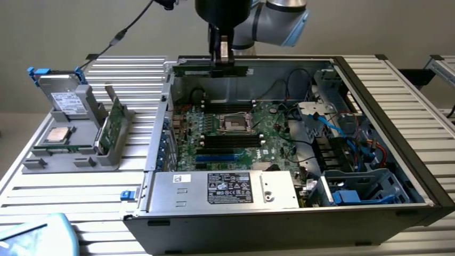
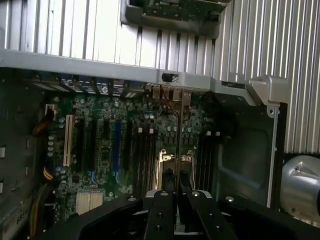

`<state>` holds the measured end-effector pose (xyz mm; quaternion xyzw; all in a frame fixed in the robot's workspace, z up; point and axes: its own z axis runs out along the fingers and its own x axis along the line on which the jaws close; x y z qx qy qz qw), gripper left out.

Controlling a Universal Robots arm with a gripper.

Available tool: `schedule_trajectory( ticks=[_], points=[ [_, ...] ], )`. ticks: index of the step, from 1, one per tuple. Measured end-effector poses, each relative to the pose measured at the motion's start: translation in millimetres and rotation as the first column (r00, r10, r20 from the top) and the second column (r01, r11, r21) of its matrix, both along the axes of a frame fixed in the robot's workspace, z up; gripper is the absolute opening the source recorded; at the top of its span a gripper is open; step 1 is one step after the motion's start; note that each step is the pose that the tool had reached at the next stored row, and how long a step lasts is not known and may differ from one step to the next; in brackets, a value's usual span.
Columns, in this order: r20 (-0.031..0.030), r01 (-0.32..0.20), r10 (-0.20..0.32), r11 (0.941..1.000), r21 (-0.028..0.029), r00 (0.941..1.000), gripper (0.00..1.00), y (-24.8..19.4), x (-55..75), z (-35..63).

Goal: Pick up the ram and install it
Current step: 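Pick up the ram and move it above insertion slot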

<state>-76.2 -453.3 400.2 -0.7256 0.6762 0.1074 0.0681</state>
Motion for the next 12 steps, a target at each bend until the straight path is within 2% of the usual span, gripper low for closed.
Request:
schedule_trajectory(
  ticks=[3,7,10,12],
  points=[
    [-0.0001,0.0,0.0,1.0,-0.0018,1.0,0.14,4.7,12.2,-4.6],
    [-0.0001,0.0,0.0,1.0,-0.0072,1.0,0.14,10.9,23.2,-9.8],
    [0.0,0.002,-0.002,0.9999,-0.0145,1.0,0.14,13.3,28.2,-12.3],
    [0.0,0.004,-0.004,0.9998,-0.0219,1.0,0.14,14.3,30.8,-13.6]
  ],
)
